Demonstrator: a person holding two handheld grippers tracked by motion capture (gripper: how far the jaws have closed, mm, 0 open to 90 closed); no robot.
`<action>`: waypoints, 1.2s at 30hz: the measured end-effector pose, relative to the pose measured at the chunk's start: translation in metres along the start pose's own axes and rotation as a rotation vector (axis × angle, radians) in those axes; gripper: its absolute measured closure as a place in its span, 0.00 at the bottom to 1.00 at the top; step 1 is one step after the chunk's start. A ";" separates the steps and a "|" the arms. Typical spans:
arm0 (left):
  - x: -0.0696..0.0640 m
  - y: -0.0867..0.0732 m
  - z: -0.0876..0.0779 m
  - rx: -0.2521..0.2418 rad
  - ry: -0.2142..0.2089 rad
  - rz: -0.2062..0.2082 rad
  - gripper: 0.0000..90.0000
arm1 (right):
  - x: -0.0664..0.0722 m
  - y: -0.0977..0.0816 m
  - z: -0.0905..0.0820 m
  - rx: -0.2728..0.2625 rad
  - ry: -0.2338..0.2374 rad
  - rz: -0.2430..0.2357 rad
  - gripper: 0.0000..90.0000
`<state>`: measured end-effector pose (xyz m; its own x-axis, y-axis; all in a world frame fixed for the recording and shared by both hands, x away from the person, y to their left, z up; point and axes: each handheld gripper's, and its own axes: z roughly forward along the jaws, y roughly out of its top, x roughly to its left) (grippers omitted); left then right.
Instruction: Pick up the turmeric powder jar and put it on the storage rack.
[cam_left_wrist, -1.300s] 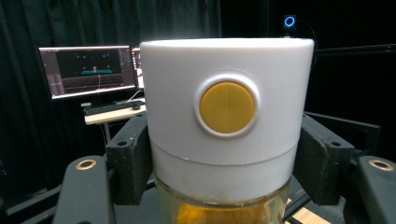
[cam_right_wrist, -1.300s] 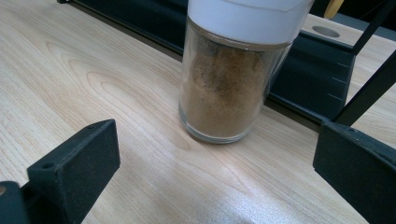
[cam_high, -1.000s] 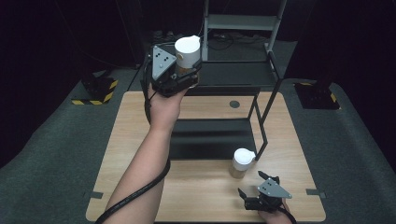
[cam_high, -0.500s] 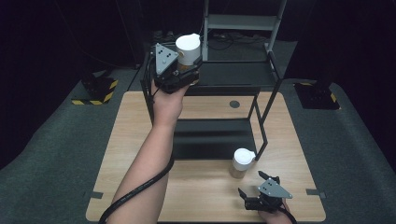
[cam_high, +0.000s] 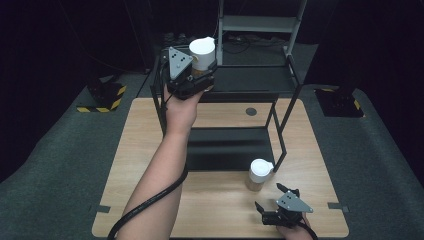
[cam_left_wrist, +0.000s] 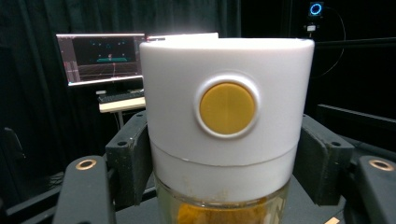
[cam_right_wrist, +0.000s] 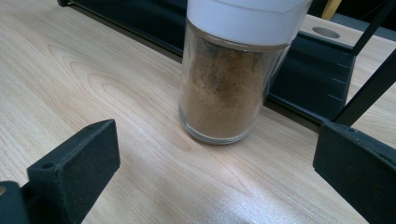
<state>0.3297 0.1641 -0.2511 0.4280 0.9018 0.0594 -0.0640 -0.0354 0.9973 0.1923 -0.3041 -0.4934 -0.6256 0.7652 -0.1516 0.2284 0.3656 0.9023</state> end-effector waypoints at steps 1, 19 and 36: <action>0.000 0.000 0.000 0.001 0.001 0.002 0.34 | 0.000 0.000 0.000 0.000 0.000 0.000 0.00; 0.004 -0.004 0.007 0.000 0.001 -0.027 0.34 | 0.000 0.000 0.000 -0.002 0.000 0.000 0.00; 0.001 -0.002 0.006 0.001 0.010 -0.031 0.15 | 0.000 0.000 0.000 0.000 0.001 -0.001 0.00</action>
<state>0.3357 0.1622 -0.2528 0.4212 0.9065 0.0284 -0.0503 -0.0079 0.9987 0.1923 -0.3041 -0.4934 -0.6269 0.7642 -0.1519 0.2277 0.3662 0.9023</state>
